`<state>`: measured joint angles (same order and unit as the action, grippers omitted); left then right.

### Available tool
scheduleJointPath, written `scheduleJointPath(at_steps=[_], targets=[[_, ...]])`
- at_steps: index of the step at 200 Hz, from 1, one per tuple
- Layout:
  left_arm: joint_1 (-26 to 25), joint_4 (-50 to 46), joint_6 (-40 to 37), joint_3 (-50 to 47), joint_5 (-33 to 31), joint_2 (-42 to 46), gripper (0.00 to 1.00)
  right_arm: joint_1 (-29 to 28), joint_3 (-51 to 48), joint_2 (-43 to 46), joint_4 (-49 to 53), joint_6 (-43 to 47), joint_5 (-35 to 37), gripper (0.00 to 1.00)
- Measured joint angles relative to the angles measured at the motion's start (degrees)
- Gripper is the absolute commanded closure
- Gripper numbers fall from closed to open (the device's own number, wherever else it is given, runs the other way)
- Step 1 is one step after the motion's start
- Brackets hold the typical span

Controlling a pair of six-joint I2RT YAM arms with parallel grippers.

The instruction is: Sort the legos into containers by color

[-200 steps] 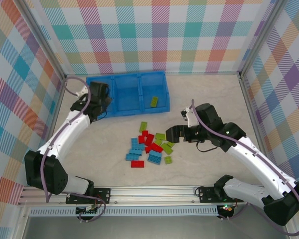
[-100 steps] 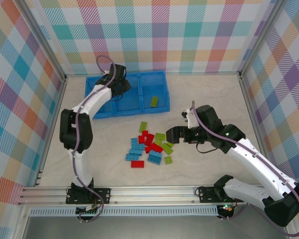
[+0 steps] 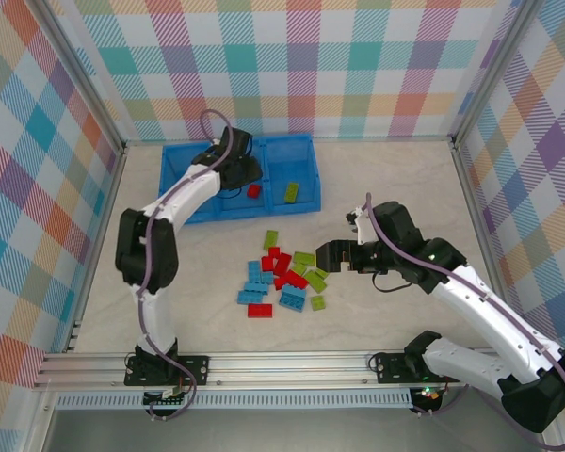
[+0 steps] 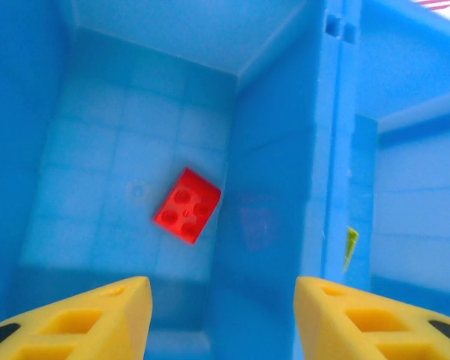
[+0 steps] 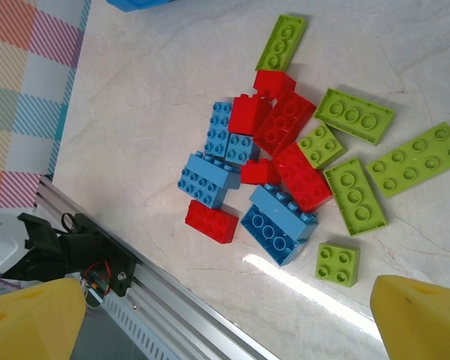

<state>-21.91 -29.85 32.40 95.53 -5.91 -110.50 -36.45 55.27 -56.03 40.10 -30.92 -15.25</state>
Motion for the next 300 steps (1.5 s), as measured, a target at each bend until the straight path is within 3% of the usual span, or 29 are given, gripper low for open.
scheduleJointPath(at_steps=[16,44,65,99,149,269,300], targets=[[-2.32,-0.13,-1.44,-4.61,-2.51,7.93,0.48,0.0,-0.81,0.0,-0.26,0.0,0.74,0.02],[-12.11,1.64,-4.63,-14.03,-5.42,22.4,0.47,0.0,-2.27,-0.2,-1.22,0.0,2.05,0.01],[-16.68,4.24,-7.1,-20.57,-3.85,26.18,0.46,0.0,-2.29,-1.03,-2.08,0.04,2.67,0.01],[-16.87,4.57,-10.01,-23.23,-3.8,15.63,0.38,0.0,-2.29,-3.06,-2.91,0.04,2.8,0.01],[-16.96,2.36,-11.47,-17.7,-7.43,-1.38,0.3,0.0,-2.36,-2.1,-2.67,0.04,3.02,0.02],[-15.5,1.75,-10.93,-14.69,-6.51,-6.84,0.72,0.0,-3.08,0.98,-1.86,-0.2,3.89,0.02],[-15.5,1.51,-11.3,-14.93,-7.19,-5.95,0.73,0.0,-3.21,1.16,-1.86,-0.26,3.91,0.02]])
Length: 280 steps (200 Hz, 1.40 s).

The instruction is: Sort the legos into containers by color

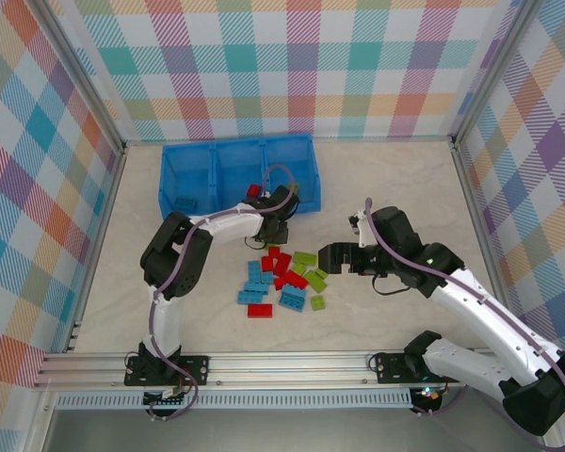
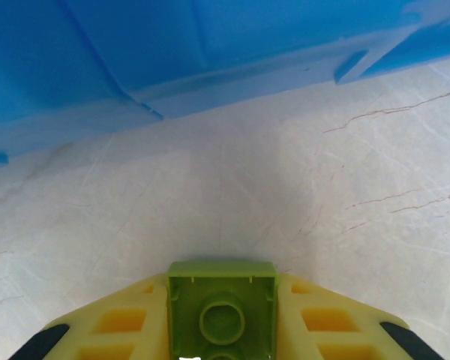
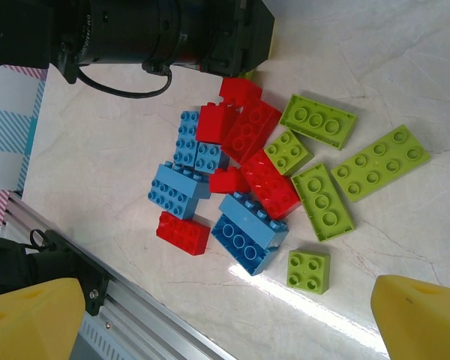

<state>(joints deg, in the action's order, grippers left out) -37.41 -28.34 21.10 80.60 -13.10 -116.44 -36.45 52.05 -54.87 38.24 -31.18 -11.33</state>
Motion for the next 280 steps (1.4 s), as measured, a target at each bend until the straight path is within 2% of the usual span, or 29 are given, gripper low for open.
scheduleJointPath(at_steps=[50,77,97,127,142,159,166,199,215,231,280], targets=[[-2.32,2.97,-2.38,0.28,1.73,10.86,0.73,0.0,0.0,0.09,-0.04,-0.15,0.17,0.02],[-3.56,7.58,-3.43,5.42,-0.55,12.83,0.75,0.0,0.0,0.09,-0.04,-0.24,0.17,0.02],[-2.95,10.95,-4.11,11.28,-3.39,9.16,0.75,0.0,0.0,0.09,-0.04,-0.59,0.2,0.02],[0.22,13.53,-4.26,22.45,-4.57,-2.27,0.71,0.0,0.0,0.81,0.02,-1.03,0.2,0.02],[1.81,12.66,-4.22,27.17,-4.39,-7.56,0.66,0.0,0.0,1.53,0.22,-1.03,0.24,0.02],[3.1,10.45,-4.15,32.09,-3.85,-12.35,0.54,0.0,0.0,2.23,0.48,-1.05,0.37,0.02],[3.48,9.77,-4.04,33.35,-3.52,-13.44,0.5,0.0,0.0,2.47,0.48,-1.07,0.42,0.02],[4.24,7.5,-3.78,36.0,-1.44,-13.68,0.46,0.0,0.0,2.75,0.61,-1.22,0.46,0.02],[3.8,7.63,-3.54,34.47,0.17,-11.19,0.46,0.0,0.0,2.69,0.59,-1.22,0.7,0.02],[3.32,8.15,-2.89,28.96,1.73,-5.33,0.46,0.0,0.0,2.38,0.59,-1.22,0.87,0.02],[1.84,8.26,4.24,2.82,2.93,26.67,0.49,0.0,-1.01,1.05,-0.17,-1.22,1.05,0.02]])
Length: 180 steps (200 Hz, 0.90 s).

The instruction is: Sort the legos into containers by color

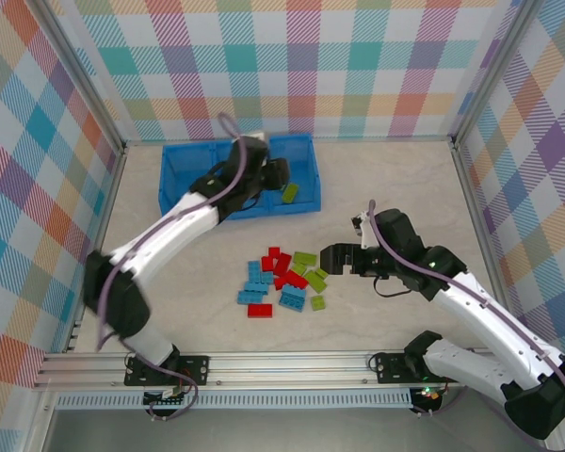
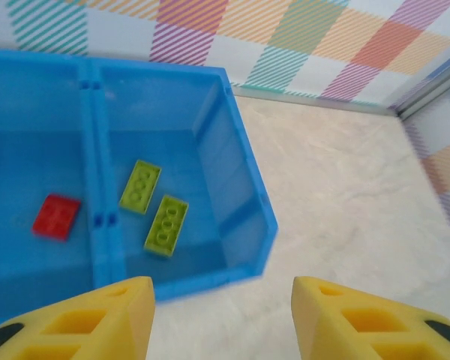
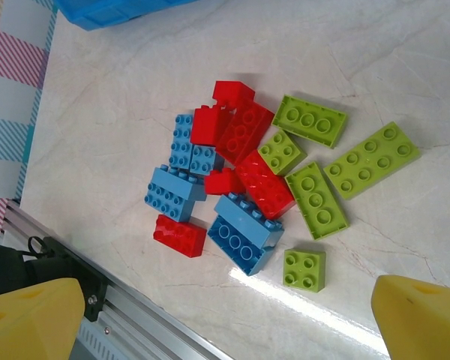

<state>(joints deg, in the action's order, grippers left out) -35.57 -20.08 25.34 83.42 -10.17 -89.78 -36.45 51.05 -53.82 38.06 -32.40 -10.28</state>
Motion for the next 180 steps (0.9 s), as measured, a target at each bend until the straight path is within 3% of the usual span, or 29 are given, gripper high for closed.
scheduleJointPath(at_steps=[29,54,91,180], targets=[[-0.02,-4.46,3.93,-13.68,0.22,15.87,0.48,0.0,-0.02,-2.84,-2.16,0.02,-0.74,0.02],[-0.02,-9.4,6.69,-23.69,2.45,20.63,0.48,-0.31,-0.02,-5.53,-5.03,-0.26,-2.69,0.02],[-0.2,-12.35,9.88,-32.85,7.23,16.9,0.47,-2.75,-0.02,-10.38,-8.2,-1.25,-4.24,0.02],[-2.19,-7.02,11.1,-33.27,9.75,0.5,0.46,-3.72,-0.02,-11.13,-9.11,-1.73,-4.5,0.02]])
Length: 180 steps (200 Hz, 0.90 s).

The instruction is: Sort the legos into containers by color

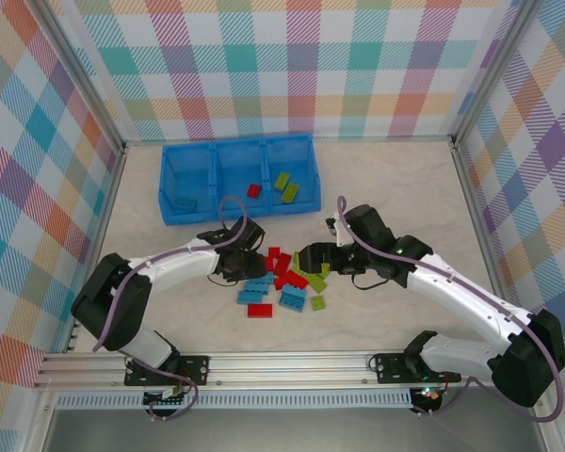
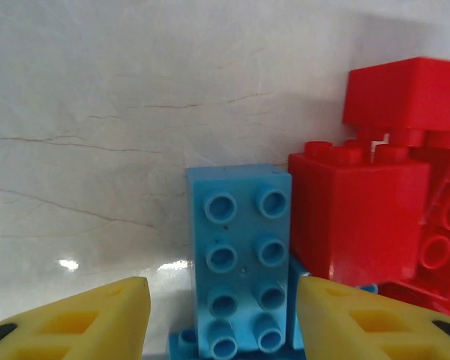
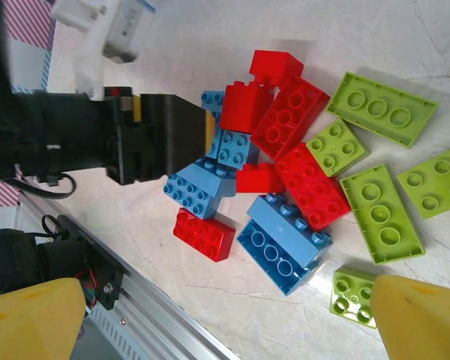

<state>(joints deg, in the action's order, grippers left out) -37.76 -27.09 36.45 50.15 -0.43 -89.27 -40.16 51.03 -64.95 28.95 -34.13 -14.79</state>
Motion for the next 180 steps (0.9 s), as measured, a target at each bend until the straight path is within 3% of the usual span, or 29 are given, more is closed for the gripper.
scheduleJointPath(at_steps=[33,68,121,157,180], targets=[[-0.04,2.8,0.0,-0.04,0.55,-1.88,0.46,0.0,0.0,1.38,0.0,-0.22,0.39,0.02],[-0.04,3.87,0.02,-0.15,-0.2,-3.65,0.62,0.0,0.0,1.7,0.02,-0.66,0.42,0.02],[-0.63,3.08,-0.28,-0.11,-4.44,-2.93,0.75,0.0,0.0,1.7,0.24,-1.03,0.42,0.02],[0.11,0.74,-2.86,-0.37,-9.42,6.64,0.77,0.0,0.0,1.95,0.24,-1.05,0.44,0.02],[3.39,-1.36,-6.75,3.32,-14.56,13.64,0.77,0.0,0.0,2.54,0.24,-1.05,0.46,0.02]])
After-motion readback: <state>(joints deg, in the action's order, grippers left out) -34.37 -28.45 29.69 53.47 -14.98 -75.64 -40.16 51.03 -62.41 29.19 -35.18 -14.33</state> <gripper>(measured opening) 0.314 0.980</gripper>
